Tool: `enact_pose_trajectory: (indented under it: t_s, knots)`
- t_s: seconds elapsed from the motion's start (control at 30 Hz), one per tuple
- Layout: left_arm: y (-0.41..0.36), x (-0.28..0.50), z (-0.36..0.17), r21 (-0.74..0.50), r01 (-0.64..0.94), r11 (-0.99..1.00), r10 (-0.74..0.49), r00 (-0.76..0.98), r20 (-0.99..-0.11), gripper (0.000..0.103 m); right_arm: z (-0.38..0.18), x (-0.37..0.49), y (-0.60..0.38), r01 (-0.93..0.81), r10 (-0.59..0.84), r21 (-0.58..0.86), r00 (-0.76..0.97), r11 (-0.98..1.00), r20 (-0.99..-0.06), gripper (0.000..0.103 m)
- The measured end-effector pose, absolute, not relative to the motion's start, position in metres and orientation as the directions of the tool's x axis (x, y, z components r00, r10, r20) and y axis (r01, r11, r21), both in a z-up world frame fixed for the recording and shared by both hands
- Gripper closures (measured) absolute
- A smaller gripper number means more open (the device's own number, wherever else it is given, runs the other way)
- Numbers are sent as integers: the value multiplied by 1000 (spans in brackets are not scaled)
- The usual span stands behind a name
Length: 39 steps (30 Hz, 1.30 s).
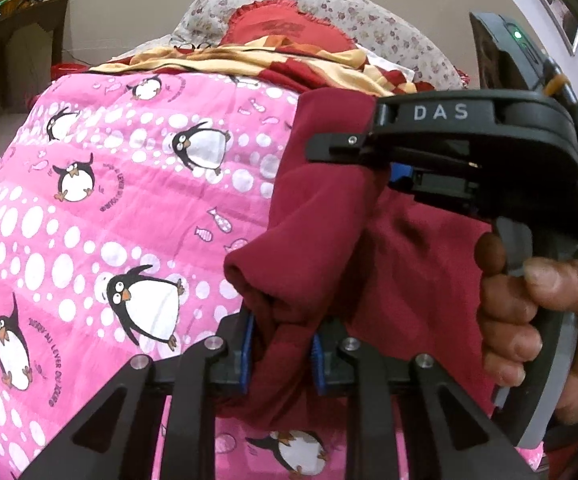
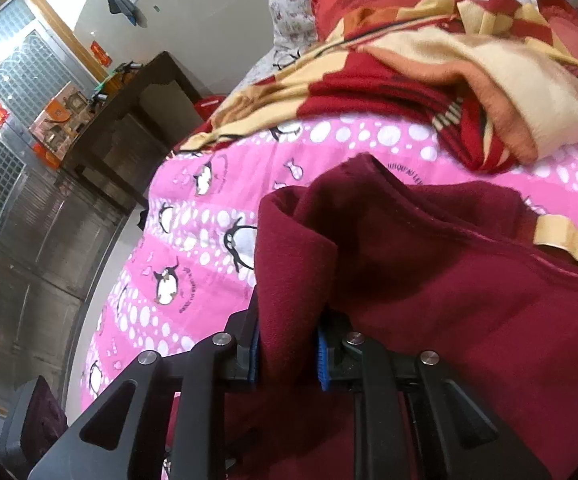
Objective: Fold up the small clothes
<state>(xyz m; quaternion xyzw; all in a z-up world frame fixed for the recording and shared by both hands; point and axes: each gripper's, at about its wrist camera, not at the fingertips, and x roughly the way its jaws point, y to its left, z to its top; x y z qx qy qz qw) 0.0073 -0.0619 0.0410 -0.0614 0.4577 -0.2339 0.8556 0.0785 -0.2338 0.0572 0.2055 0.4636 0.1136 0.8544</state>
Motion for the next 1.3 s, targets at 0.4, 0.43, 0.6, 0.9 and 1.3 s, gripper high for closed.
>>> enact_pose_trajectory:
  t_s: [0.4,0.43,0.6,0.9,1.3]
  knots:
    - [-77,-17,71,-308,397,865,-482,482,-732,81,92,46,-253,-27,364,431,584,902,-726,72]
    - [-79,-20,73,-305,404,863,-484,482,-730,81,93,44,-255,-28,362,427,585,904,-726,72]
    - [-95,-32,85,-300,440,846,-503,475,-722,81,107,28,-269,-21,335,404,599,914,-727,73]
    - [-125,-56,97,-276,498,822,-519,458,-721,81,121,1,-296,3,296,381,624,925,-723,73]
    - [-166,-82,109,-235,566,791,-530,440,-725,81,130,-37,-338,54,247,376,667,925,-703,74]
